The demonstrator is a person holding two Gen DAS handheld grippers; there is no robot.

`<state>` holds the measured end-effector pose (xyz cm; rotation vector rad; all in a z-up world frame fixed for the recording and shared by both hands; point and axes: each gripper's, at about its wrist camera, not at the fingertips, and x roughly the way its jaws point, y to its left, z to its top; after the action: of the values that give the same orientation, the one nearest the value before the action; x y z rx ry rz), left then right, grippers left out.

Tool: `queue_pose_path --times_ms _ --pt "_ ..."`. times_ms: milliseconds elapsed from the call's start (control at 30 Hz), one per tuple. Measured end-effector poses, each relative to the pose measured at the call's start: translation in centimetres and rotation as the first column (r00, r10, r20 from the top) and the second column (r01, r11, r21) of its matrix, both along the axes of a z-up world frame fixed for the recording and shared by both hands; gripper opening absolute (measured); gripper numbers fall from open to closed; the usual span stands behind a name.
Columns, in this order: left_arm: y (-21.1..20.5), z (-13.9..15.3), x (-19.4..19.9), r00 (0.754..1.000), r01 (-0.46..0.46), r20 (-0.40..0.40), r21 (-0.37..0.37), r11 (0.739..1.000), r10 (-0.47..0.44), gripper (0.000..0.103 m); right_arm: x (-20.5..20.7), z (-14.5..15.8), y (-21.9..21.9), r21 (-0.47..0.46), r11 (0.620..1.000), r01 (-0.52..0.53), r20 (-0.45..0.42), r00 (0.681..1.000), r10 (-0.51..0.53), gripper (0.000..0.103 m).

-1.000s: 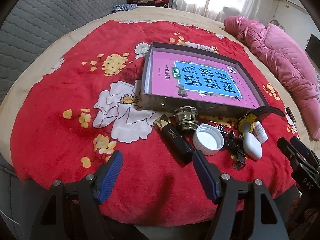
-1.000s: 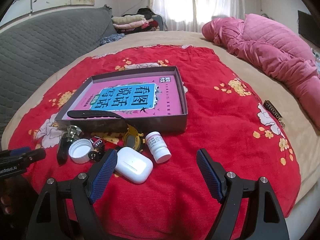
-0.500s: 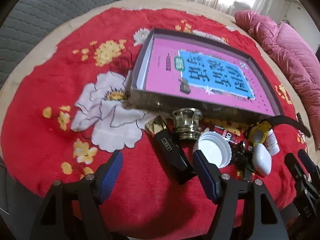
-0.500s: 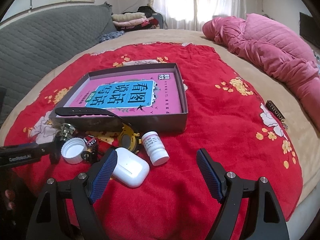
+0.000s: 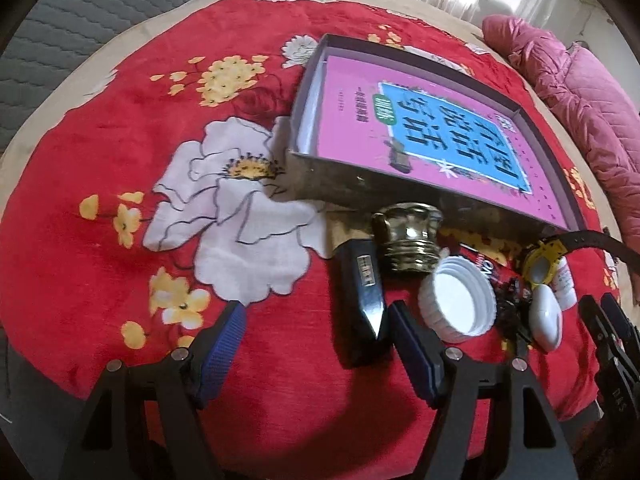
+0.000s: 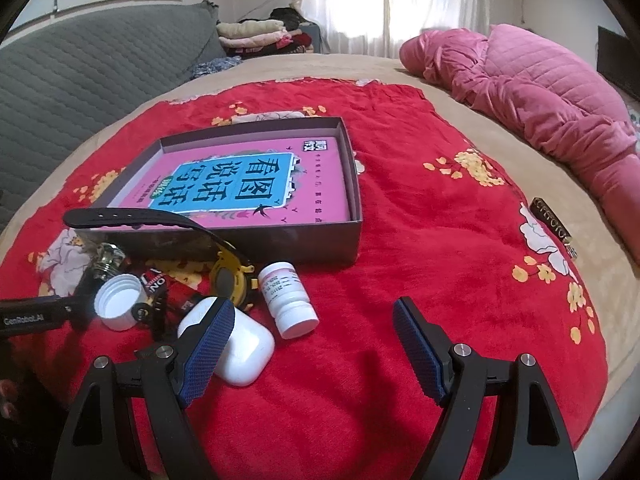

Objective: Organize rigid objects
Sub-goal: 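Grasp the black tube with the left tool while the right tool grasps the white pill bottle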

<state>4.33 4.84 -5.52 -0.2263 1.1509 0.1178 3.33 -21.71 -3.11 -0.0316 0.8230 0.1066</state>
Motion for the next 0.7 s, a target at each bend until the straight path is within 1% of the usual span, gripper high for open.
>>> queue_pose_path --times_ms 133,300,433,567,633,700 --pt "0.1 -0.2 0.4 1.000 0.013 0.003 0.010 1.000 -0.013 0.073 0.5 -0.3 -0.5 0.005 1.000 0.014 0.002 1.000 -0.014 0.082" --pt "-0.2 -0.2 0.6 0.999 0.040 0.021 0.040 0.998 -0.040 0.070 1.2 -1.0 -0.7 -0.025 1.000 0.010 -0.011 1.000 -0.010 0.082" --pt "0.0 -0.2 1.0 0.998 0.045 0.037 0.035 0.998 -0.046 0.068 1.9 -2.0 -0.5 -0.047 0.999 -0.027 -0.044 0.999 0.025 0.082" --pt "0.4 -0.1 1.2 0.997 0.047 0.054 0.022 0.999 -0.049 0.065 2.0 -2.3 -0.1 -0.065 0.997 -0.043 -0.035 0.999 0.041 0.082" --pt "0.6 -0.1 1.2 0.997 0.049 0.063 0.020 0.999 -0.050 0.061 2.3 -2.5 -0.1 -0.066 0.997 -0.048 -0.034 0.998 0.046 0.082" --pt "0.8 -0.1 1.3 0.997 0.048 0.068 0.003 0.999 -0.048 0.061 2.5 -2.7 -0.1 -0.067 0.996 -0.052 -0.035 0.998 0.050 0.082"
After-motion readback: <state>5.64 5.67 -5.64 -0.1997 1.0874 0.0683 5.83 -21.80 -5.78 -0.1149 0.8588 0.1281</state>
